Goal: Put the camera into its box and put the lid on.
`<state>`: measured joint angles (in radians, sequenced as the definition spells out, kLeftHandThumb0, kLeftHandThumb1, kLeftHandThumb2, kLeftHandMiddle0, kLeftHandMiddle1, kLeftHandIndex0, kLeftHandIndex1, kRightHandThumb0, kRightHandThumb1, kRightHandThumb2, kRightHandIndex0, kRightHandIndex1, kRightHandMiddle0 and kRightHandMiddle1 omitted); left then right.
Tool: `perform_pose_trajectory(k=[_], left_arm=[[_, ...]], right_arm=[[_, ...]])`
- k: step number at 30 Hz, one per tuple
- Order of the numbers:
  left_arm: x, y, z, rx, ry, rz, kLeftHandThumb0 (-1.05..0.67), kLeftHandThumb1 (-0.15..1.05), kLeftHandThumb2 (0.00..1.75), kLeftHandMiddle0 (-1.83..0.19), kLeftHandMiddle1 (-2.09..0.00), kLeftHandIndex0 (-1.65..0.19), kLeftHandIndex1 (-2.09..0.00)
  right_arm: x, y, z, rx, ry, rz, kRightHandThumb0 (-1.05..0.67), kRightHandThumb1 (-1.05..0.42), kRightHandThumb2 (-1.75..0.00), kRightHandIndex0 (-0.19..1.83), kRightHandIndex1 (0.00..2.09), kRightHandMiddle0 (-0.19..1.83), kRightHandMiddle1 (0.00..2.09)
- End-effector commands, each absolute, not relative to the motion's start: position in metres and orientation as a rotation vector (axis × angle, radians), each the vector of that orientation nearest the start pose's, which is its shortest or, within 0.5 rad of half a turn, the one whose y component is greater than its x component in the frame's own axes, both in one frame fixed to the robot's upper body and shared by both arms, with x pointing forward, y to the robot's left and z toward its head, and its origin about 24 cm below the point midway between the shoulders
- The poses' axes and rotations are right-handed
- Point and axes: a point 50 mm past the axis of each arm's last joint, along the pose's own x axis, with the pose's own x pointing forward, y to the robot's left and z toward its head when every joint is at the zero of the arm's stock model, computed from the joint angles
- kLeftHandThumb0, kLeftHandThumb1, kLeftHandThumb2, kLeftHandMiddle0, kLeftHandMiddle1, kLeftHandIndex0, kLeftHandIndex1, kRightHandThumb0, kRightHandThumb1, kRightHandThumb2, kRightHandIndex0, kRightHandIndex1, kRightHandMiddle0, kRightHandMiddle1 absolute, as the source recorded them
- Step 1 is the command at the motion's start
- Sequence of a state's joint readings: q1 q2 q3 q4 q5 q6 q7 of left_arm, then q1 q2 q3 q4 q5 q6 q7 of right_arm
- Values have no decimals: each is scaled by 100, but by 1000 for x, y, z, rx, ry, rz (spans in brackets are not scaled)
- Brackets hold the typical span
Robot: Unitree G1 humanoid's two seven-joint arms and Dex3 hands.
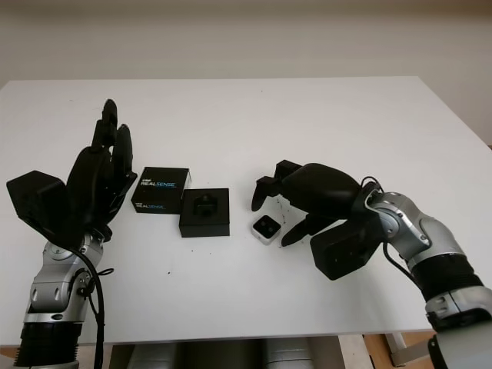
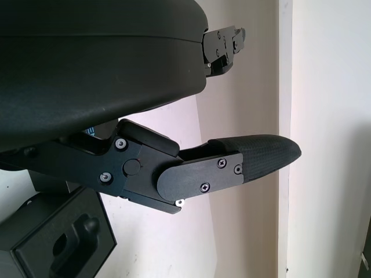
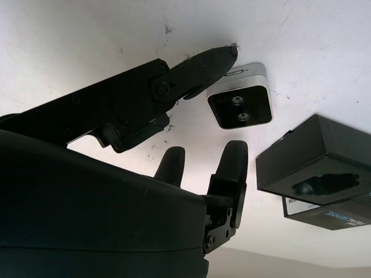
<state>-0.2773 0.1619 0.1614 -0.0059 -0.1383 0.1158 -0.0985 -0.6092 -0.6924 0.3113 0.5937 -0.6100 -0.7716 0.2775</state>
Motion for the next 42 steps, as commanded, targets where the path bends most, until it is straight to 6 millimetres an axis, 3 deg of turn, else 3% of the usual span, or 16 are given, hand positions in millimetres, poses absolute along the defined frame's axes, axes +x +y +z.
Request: perform_pose_trajectory(k=[1, 20, 32, 42], left_arm=[[301, 194, 121, 13, -208, -15, -75, 105, 65, 19, 0, 19, 0], [298, 196, 122, 15, -204, 0, -73, 105, 63, 19, 0, 19, 0], [298, 195, 121, 4, -205, 3, -72, 105, 61, 19, 0, 19, 0], [298, 195, 121, 8, -198, 10, -72, 105, 61, 19, 0, 19, 0]], right_arm=[[328, -186, 121, -1408, -450, 790, -54, -86, -6, -5, 145, 8, 118], [332, -197, 107, -1412, -410, 755, -45, -88, -6, 7, 147, 17, 129], [331, -199, 101, -1418, -368, 775, -43, -90, -6, 15, 128, 20, 124], [331, -197, 98, -1401, -346, 796, -47, -88, -4, 15, 125, 18, 120]])
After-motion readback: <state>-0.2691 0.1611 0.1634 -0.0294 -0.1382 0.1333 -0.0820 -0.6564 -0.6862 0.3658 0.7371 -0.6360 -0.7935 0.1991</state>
